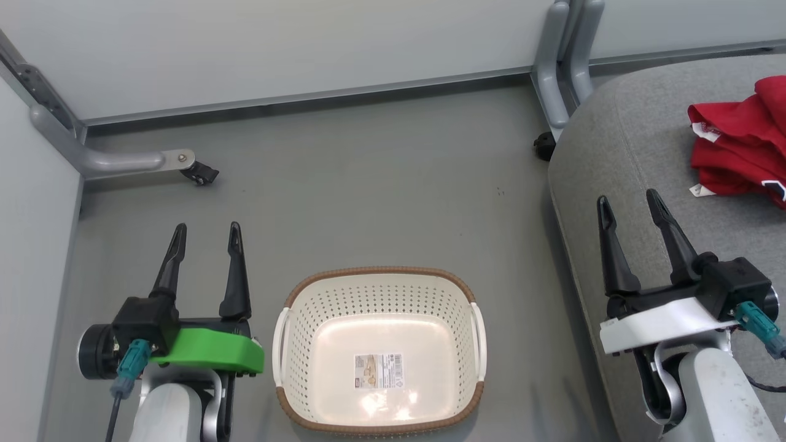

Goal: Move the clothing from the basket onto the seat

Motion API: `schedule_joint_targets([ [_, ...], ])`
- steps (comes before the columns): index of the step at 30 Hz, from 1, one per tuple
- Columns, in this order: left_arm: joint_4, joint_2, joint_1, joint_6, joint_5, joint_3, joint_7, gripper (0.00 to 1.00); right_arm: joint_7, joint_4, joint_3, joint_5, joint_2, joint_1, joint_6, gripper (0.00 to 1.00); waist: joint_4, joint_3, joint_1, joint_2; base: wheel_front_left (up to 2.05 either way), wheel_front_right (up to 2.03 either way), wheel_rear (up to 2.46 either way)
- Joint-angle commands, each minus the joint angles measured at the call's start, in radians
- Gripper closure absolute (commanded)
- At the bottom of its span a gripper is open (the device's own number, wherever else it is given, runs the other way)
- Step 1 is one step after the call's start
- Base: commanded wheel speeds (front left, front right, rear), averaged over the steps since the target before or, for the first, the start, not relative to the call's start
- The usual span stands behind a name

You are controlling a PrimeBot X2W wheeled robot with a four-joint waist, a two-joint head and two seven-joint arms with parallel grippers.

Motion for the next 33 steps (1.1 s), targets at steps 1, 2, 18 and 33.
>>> schedule_joint_targets([
  [1, -0.001, -0.001, 0.022, -0.007, 0.006, 0.007, 0.0, 0.0, -0.002, -0.009, 0.002, -0.004, -0.001, 0.027, -0.001, 0.0, 0.009, -0.022, 0.0, 0.0, 0.0, 0.0, 0.0],
  [2, 0.001, -0.002, 0.027, -0.008, 0.008, 0.009, 0.0, 0.0, -0.001, -0.012, 0.004, -0.006, 0.0, 0.038, -0.001, 0.0, 0.011, -0.027, 0.0, 0.0, 0.0, 0.0, 0.0],
  [18, 0.004, -0.006, 0.075, 0.006, -0.005, -0.005, 0.0, 0.0, -0.001, -0.033, 0.027, 0.016, 0.0, 0.148, -0.001, 0.0, 0.023, -0.081, 0.0, 0.0, 0.0, 0.0, 0.0],
  [33, 0.012, -0.006, 0.086, 0.014, -0.006, -0.006, 0.0, 0.0, -0.002, -0.027, 0.016, 0.023, 0.0, 0.162, -0.001, 0.0, 0.028, -0.097, 0.0, 0.0, 0.0, 0.0, 0.0],
])
